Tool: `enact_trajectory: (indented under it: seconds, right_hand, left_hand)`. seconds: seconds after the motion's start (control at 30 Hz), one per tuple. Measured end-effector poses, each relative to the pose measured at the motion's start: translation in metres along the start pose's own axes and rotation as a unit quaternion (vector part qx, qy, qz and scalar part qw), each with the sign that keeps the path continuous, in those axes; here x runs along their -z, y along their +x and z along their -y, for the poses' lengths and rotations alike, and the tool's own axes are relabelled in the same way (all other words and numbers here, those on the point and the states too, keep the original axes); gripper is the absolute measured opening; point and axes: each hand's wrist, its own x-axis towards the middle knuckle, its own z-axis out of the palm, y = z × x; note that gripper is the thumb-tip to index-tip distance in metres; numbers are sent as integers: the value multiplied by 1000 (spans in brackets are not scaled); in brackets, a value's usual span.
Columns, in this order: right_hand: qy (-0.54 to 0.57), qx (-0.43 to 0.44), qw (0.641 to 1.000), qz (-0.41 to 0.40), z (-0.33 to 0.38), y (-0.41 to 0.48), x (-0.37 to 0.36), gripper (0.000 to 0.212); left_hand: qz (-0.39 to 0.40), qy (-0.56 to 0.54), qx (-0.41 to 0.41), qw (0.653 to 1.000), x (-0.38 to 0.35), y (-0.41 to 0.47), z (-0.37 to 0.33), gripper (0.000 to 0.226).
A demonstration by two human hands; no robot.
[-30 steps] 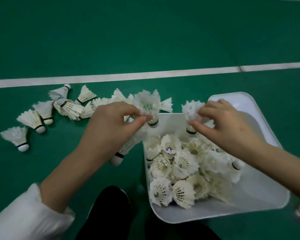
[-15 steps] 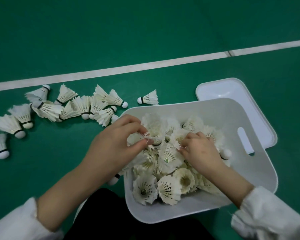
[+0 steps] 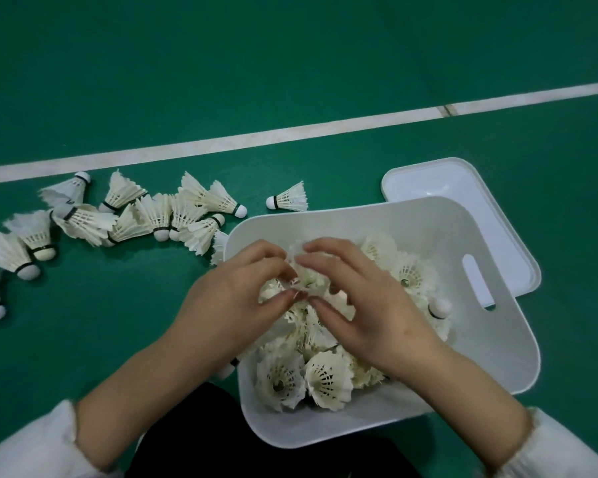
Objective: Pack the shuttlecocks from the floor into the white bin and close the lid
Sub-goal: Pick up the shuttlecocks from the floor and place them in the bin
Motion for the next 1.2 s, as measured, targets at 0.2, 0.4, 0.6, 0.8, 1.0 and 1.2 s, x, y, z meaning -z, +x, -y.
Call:
enact_trajectory:
  seconds: [0.2, 0.4, 0.6, 0.8, 1.0, 1.2]
  right_hand:
    - [-40, -51, 998, 0, -21, 5, 15, 15]
    - [-29, -308, 947, -83, -74, 5, 36, 20]
    - [-72, -314, 946, 21, -82, 19, 1, 23]
    - [-75, -352, 928, 97, -83, 32, 4, 21]
    - [-129, -355, 923, 68, -62, 22, 28, 37]
    - [31, -122, 992, 22, 9, 10, 26, 35]
  left_hand:
    - [25, -40, -11, 999, 6, -7, -9, 48]
    - [-15, -104, 13, 994, 19, -4, -10, 43]
    - [-4, -58, -36, 998, 7, -1, -3, 13]
    - [-39, -15, -76, 996, 0, 1, 3, 23]
    - [-52, -20, -75, 996, 0, 8, 5, 26]
    - [-23, -43, -91, 995, -5, 11, 2, 21]
